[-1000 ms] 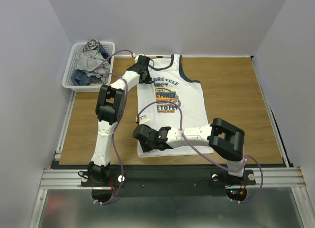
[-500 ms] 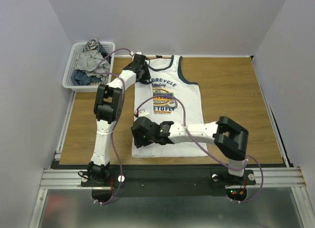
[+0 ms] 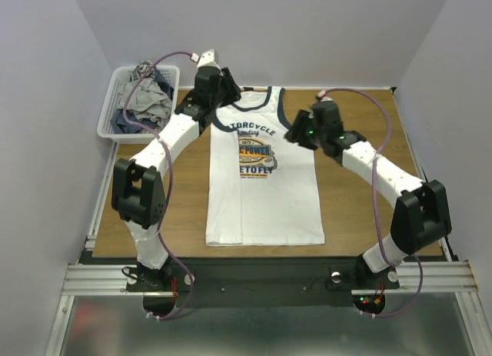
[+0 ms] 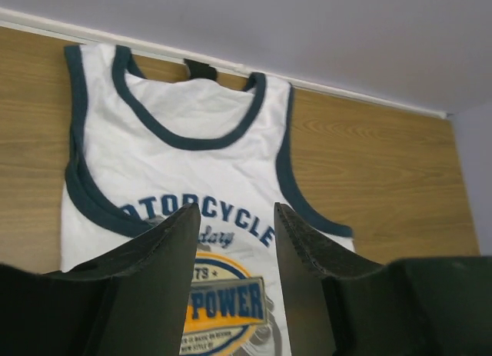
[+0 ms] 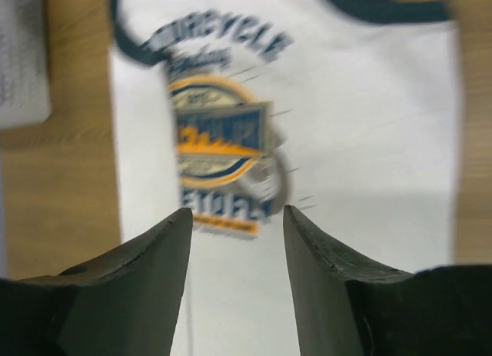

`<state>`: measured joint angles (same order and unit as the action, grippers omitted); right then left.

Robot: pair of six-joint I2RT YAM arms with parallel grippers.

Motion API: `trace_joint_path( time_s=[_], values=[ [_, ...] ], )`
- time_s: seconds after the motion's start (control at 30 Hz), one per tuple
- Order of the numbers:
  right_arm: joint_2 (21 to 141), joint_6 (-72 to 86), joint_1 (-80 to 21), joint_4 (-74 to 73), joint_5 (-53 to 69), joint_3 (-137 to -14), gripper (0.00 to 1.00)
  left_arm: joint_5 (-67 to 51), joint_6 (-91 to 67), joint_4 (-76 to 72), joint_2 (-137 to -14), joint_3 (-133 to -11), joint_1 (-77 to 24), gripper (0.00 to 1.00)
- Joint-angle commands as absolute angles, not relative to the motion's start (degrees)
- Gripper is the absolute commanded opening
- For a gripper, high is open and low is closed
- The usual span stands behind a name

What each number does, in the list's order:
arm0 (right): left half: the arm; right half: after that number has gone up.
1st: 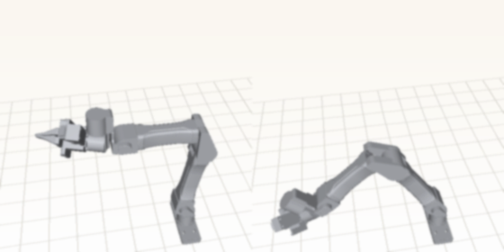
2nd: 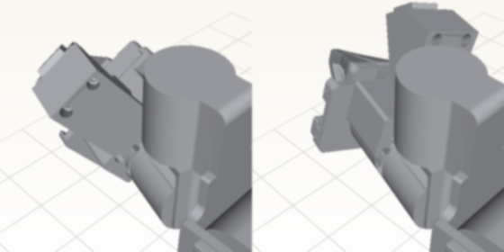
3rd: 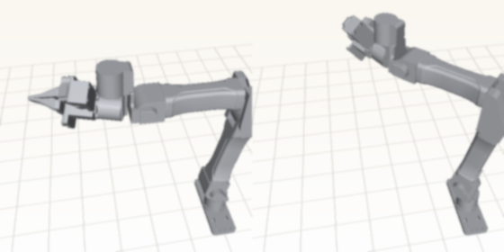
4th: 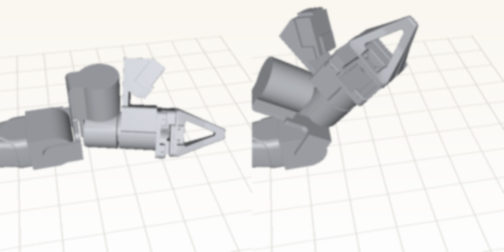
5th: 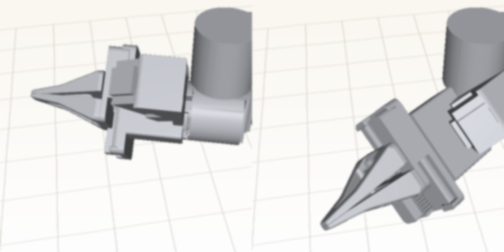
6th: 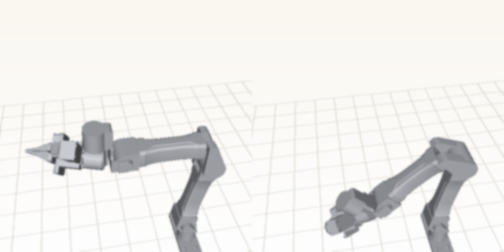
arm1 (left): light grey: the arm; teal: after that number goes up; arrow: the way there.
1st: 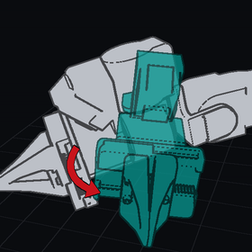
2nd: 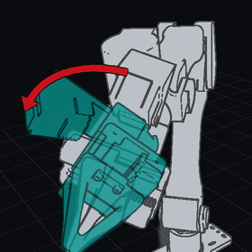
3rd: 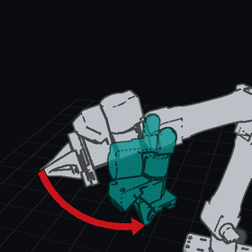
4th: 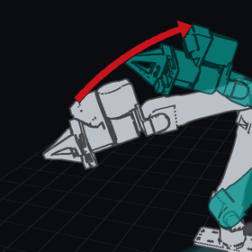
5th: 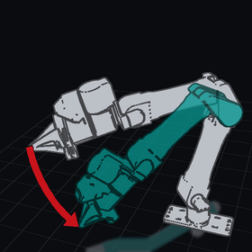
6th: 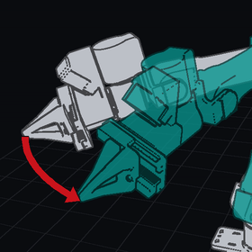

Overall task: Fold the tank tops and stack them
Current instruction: Fold the tank top

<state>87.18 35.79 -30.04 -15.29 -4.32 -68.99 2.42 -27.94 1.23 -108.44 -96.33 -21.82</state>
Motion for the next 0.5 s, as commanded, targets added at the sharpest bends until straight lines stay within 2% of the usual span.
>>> trace_joint_path(
  time_s=[0.0,0.1,0.2,0.47],
  values=[
    [91.9,30.6,-14.8,-15.6,8.0,-71.3,0.55,6.3,-32.9,-1.8,-100.4,-84.3,-29.2,0.51],
    [100.5,28.1,-6.9,-15.6,10.6,-76.0,0.54,9.6,-35.1,-4.7,-95.8,-73.5,-38.9,0.47],
    [105.6,26.2,-5.5,-15.6,10.9,-79.4,0.54,9.8,-36.9,-6.2,-92.6,-65.6,-43.9,0.46],
    [116.9,24.4,-5.2,-15.6,10.9,-87.1,0.52,9.3,-38.1,-6.6,-94.6,-62.3,-57.6,0.46]
  ],
)
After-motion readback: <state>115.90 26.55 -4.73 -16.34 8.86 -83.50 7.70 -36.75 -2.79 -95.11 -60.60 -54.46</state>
